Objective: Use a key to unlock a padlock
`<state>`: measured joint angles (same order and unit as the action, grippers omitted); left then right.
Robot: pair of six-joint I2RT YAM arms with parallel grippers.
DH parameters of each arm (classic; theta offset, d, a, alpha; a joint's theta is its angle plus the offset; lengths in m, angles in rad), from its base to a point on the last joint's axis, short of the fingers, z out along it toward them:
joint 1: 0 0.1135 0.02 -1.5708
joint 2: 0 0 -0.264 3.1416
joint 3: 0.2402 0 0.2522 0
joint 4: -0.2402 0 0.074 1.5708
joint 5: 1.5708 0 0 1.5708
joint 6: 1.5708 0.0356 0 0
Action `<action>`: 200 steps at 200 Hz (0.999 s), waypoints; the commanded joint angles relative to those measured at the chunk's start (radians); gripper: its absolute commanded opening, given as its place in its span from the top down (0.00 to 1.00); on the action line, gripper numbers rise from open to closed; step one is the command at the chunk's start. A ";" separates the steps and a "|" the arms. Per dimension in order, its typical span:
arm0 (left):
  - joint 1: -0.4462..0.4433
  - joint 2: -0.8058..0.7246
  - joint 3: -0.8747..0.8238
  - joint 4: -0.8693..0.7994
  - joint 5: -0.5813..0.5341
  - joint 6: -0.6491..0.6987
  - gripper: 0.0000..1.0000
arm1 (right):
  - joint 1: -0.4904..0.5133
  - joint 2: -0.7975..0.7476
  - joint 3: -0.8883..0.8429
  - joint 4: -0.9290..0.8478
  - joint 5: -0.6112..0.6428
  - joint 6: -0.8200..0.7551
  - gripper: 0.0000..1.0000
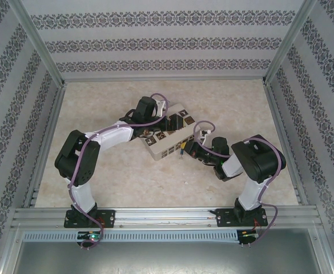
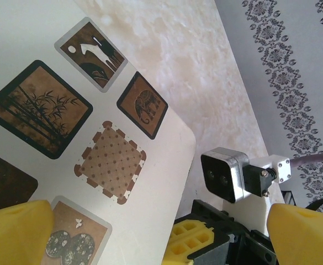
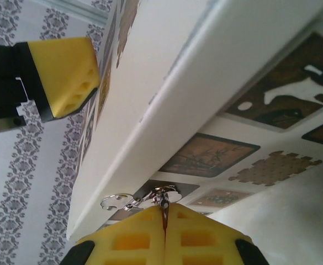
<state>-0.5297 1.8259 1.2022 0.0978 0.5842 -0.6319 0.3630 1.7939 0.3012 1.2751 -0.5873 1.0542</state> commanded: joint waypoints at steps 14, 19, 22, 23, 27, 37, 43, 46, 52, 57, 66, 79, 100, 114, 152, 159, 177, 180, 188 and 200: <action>-0.034 0.017 -0.057 -0.104 -0.001 -0.076 0.00 | 0.023 0.009 -0.026 0.108 0.136 0.119 1.00; -0.036 0.014 -0.060 -0.099 -0.004 -0.081 0.00 | 0.027 0.010 -0.028 0.108 0.148 0.122 1.00; -0.038 0.013 -0.062 -0.095 -0.006 -0.085 0.00 | 0.031 0.009 -0.031 0.109 0.161 0.124 1.00; -0.039 0.013 -0.064 -0.094 -0.007 -0.086 0.00 | 0.032 0.009 -0.033 0.109 0.165 0.124 1.00; -0.042 0.011 -0.067 -0.089 -0.008 -0.089 0.00 | 0.036 0.011 -0.036 0.109 0.178 0.126 1.00; -0.046 0.009 -0.076 -0.076 -0.010 -0.100 0.00 | 0.044 0.016 -0.044 0.109 0.211 0.138 1.00; -0.049 0.007 -0.080 -0.071 -0.012 -0.108 0.00 | 0.048 0.020 -0.046 0.110 0.227 0.146 1.00; -0.049 0.008 -0.083 -0.068 -0.012 -0.111 0.00 | 0.049 0.021 -0.046 0.110 0.232 0.149 1.00; -0.050 0.008 -0.088 -0.061 -0.014 -0.116 0.00 | 0.052 0.024 -0.048 0.110 0.244 0.157 1.00; -0.052 0.007 -0.091 -0.058 -0.015 -0.119 0.00 | 0.055 0.026 -0.048 0.110 0.253 0.168 1.00; -0.055 0.007 -0.093 -0.056 -0.015 -0.121 0.00 | 0.062 0.027 -0.048 0.110 0.272 0.183 1.00; -0.059 0.005 -0.094 -0.053 -0.012 -0.127 0.00 | 0.071 0.025 -0.045 0.110 0.301 0.199 1.00; -0.070 0.003 -0.099 -0.039 -0.010 -0.138 0.00 | 0.085 0.021 -0.041 0.110 0.349 0.230 1.00; -0.075 0.002 -0.103 -0.031 -0.009 -0.145 0.00 | 0.094 0.024 -0.035 0.110 0.375 0.250 1.00; -0.078 0.006 -0.105 -0.020 0.001 -0.145 0.00 | 0.136 0.016 -0.033 0.110 0.477 0.283 1.00; -0.079 0.007 -0.107 -0.018 0.003 -0.145 0.00 | 0.142 0.016 -0.034 0.109 0.494 0.285 1.00; -0.079 0.009 -0.109 -0.012 0.006 -0.148 0.00 | 0.157 0.018 -0.041 0.109 0.544 0.295 1.00; -0.079 0.010 -0.110 -0.010 0.007 -0.148 0.00 | 0.158 0.018 -0.042 0.109 0.551 0.296 1.00; -0.079 0.013 -0.110 -0.007 0.009 -0.150 0.00 | 0.163 0.018 -0.044 0.110 0.569 0.304 1.00; -0.079 0.016 -0.112 -0.004 0.011 -0.150 0.00 | 0.169 0.015 -0.042 0.110 0.587 0.307 1.00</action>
<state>-0.5751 1.8050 1.1423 0.2005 0.5484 -0.7330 0.5266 1.8034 0.2565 1.3602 -0.1467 1.3380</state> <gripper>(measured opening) 0.995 0.048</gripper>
